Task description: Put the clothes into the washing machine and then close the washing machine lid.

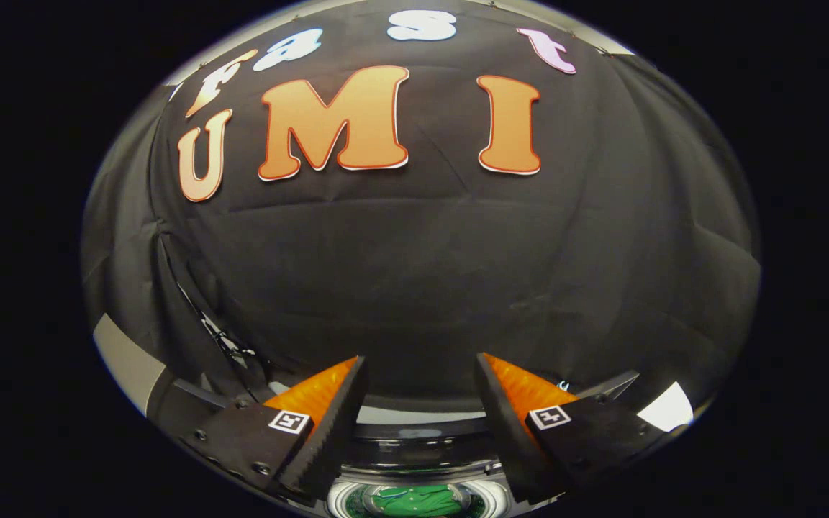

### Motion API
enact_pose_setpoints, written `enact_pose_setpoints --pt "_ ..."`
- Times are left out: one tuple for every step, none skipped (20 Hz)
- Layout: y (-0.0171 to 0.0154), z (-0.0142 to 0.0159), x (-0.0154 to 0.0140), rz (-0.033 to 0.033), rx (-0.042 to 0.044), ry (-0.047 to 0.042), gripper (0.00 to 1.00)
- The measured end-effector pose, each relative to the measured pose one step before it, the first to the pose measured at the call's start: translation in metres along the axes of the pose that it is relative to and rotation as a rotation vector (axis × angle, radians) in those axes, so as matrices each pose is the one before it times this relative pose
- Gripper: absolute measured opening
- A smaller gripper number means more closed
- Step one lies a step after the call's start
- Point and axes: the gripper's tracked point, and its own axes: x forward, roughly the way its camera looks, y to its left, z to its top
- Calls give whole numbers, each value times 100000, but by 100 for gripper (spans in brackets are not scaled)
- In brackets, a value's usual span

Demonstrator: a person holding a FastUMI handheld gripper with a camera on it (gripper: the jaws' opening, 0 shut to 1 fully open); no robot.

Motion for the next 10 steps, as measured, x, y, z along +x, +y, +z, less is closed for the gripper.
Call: enact_pose_setpoints --pt "60 -12 -361 752 -343 -528 95" --pt "-104 69 -442 496 -1286 -1051 95" --pt "-5 -145 -571 229 325 -1187 96" --pt "-9 -31 -499 -42 876 -742 96" --pt "-71 -340 -707 -115 350 -498 96" --pt "39 -235 -569 -120 -160 -220 96" --pt "-15 -261 -700 -269 -78 107 96" --pt "-17 -194 -646 -268 -37 169 96" --pt "-15 -359 -732 -159 -156 411 96" --pt "-24 -334 -655 -87 -4 230 96"
